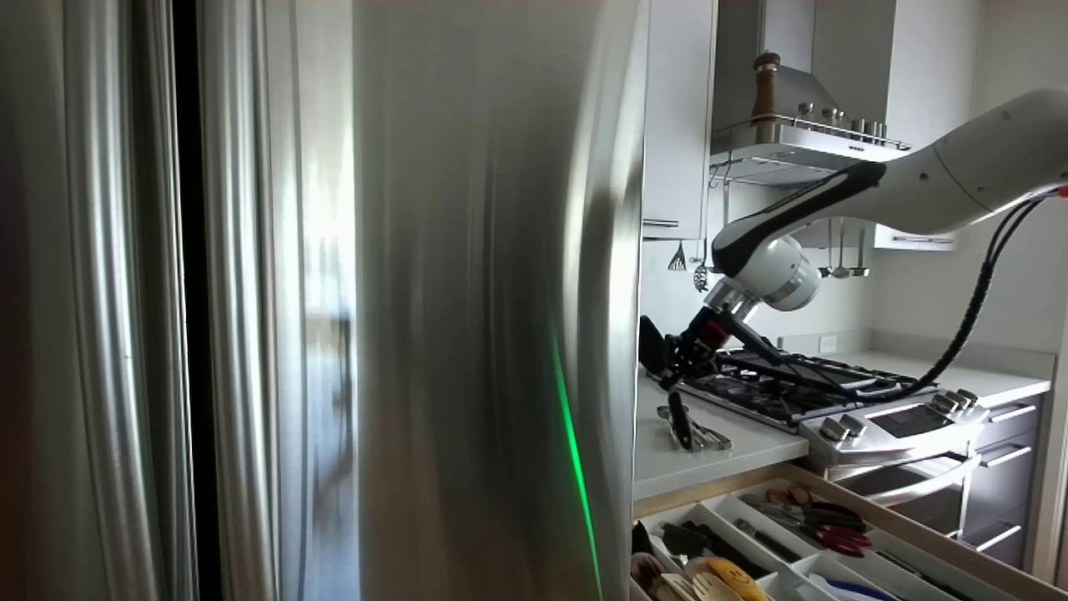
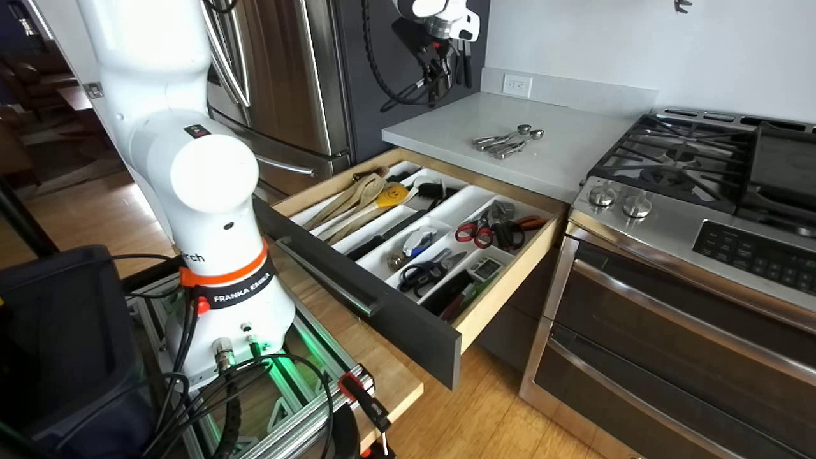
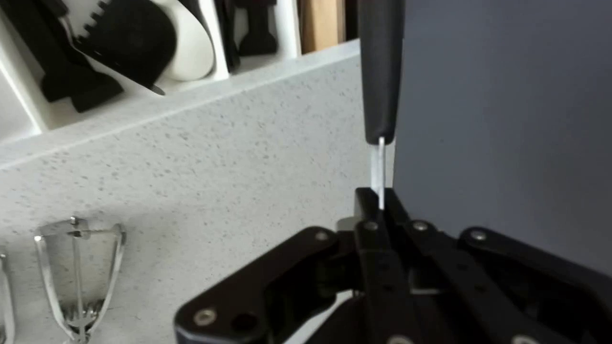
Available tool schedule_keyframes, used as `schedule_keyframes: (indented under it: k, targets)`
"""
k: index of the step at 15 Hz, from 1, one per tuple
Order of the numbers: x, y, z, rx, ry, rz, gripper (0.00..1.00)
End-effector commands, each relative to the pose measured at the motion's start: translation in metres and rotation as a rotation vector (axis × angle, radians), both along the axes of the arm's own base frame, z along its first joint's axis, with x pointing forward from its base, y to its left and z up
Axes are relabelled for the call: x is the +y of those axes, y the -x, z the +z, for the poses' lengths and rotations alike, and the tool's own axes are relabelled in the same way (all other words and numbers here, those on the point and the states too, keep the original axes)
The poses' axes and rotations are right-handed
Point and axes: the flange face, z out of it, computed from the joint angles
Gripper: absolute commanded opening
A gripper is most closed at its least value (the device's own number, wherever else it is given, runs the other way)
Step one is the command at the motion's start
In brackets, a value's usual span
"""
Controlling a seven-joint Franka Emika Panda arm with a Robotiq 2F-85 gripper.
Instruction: Move the metal and black object from the drawer to the counter
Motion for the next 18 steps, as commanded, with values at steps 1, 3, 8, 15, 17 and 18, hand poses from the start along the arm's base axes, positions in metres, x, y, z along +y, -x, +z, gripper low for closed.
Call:
schedule_keyframes:
  k: [1,3,8,15,17,18]
  targets:
    - [0.001,-0.068,-0.028,0.026,-0.144,-0.064,0.01]
    - [-0.001,-0.095,-0.043,0.033,-0.218,-0.11,0.01]
    - [-0.011,-0.141,-0.096,0.063,-0.316,-0.176,0.01]
    - [-0.014,-0.164,-0.145,0.074,-0.277,-0.198,0.01]
    - [-0.014,-0.167,-0.15,0.069,-0.268,-0.204,0.12]
    - [-0.015,-0.168,-0.151,0.068,-0.265,-0.205,0.24]
